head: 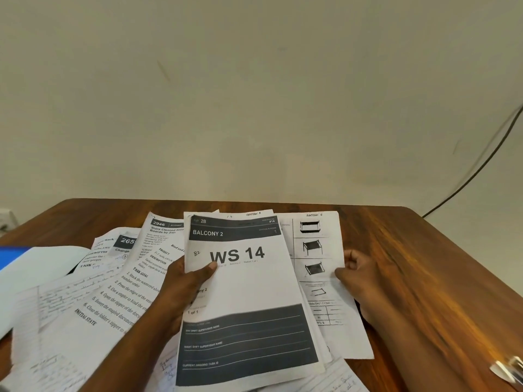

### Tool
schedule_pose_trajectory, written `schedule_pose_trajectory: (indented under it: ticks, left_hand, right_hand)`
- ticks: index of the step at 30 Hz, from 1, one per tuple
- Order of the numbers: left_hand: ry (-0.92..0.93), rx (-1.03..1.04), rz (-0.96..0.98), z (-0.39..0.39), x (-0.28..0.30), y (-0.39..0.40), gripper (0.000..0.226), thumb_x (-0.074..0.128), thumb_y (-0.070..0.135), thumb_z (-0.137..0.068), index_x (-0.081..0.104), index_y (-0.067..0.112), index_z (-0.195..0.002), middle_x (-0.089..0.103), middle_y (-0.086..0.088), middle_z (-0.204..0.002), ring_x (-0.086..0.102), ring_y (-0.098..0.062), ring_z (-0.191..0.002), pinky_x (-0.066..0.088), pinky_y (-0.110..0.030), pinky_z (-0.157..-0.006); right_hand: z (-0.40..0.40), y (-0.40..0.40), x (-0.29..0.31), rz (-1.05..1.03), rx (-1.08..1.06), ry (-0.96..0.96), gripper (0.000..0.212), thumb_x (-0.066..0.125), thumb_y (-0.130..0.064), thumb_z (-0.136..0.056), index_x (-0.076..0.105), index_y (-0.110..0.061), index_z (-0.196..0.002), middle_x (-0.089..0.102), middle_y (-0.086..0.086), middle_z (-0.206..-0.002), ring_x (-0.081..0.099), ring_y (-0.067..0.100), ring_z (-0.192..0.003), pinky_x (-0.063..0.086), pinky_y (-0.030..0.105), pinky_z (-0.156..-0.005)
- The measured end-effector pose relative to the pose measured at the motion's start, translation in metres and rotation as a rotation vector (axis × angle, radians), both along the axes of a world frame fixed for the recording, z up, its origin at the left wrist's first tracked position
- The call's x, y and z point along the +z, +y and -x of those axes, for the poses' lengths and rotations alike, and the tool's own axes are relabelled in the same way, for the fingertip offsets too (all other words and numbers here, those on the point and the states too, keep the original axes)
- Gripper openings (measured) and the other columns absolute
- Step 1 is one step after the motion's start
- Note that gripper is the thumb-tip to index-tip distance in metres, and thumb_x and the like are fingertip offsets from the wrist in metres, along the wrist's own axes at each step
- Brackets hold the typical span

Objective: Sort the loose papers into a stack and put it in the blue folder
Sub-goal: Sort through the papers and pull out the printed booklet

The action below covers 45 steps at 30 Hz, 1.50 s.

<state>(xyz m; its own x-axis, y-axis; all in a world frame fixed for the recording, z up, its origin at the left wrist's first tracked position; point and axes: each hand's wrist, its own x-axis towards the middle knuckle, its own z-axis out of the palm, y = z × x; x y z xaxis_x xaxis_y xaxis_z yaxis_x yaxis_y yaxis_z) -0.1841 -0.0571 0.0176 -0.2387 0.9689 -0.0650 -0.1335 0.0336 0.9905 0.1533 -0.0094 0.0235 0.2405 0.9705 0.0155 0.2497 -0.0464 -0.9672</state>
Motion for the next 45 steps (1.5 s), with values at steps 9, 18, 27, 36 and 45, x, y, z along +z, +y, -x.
schedule_pose_trajectory:
  ticks: [9,18,27,36,45]
  left_hand:
    - [0.026,0.002,0.003,-0.001,0.001,-0.001,0.030,0.077,0.023,-0.092,0.065,0.020,-0.120,0.082,-0.002,-0.101,0.080,-0.030,-0.076,0.060,-0.036,-0.058]
    - [0.005,-0.010,0.001,0.001,0.000,-0.002,0.034,0.078,0.023,-0.090,0.065,0.021,-0.121,0.081,-0.006,-0.107,0.080,-0.034,-0.080,0.061,-0.042,-0.065]
    - [-0.011,-0.004,0.002,0.000,0.001,0.000,0.031,0.077,0.020,-0.092,0.066,0.018,-0.121,0.082,-0.009,-0.102,0.080,-0.037,-0.081,0.062,-0.043,-0.066]
    - [-0.016,-0.001,-0.004,0.000,-0.001,-0.001,0.032,0.077,0.020,-0.092,0.066,0.017,-0.122,0.082,-0.009,-0.099,0.080,-0.037,-0.079,0.062,-0.042,-0.063]
    - [-0.034,-0.016,-0.002,0.001,-0.002,0.000,0.033,0.077,0.021,-0.092,0.065,0.018,-0.123,0.082,-0.009,-0.103,0.079,-0.040,-0.084,0.062,-0.046,-0.069]
  right_hand:
    - [0.008,-0.004,0.001,-0.085,0.122,0.026,0.011,0.075,-0.009,-0.093,0.077,-0.017,-0.101,0.081,0.004,-0.103,0.078,0.027,-0.085,0.064,0.045,-0.076]
    - [0.006,-0.002,0.007,-0.141,0.085,0.255,0.019,0.074,-0.002,-0.092,0.067,-0.012,-0.106,0.081,0.007,-0.104,0.079,0.026,-0.087,0.063,0.036,-0.069]
    - [-0.017,-0.007,0.024,-0.160,0.085,0.485,0.036,0.066,0.014,-0.085,0.069,0.001,-0.119,0.076,0.025,-0.111,0.072,0.050,-0.098,0.059,0.060,-0.090]
    - [-0.019,-0.006,0.023,-0.164,0.091,0.493,0.037,0.066,0.012,-0.085,0.068,0.001,-0.121,0.076,0.025,-0.112,0.071,0.053,-0.100,0.059,0.060,-0.089]
    - [-0.018,-0.004,0.024,-0.171,0.040,0.499,0.033,0.068,0.009,-0.086,0.070,0.000,-0.118,0.077,0.023,-0.111,0.072,0.050,-0.099,0.060,0.060,-0.089]
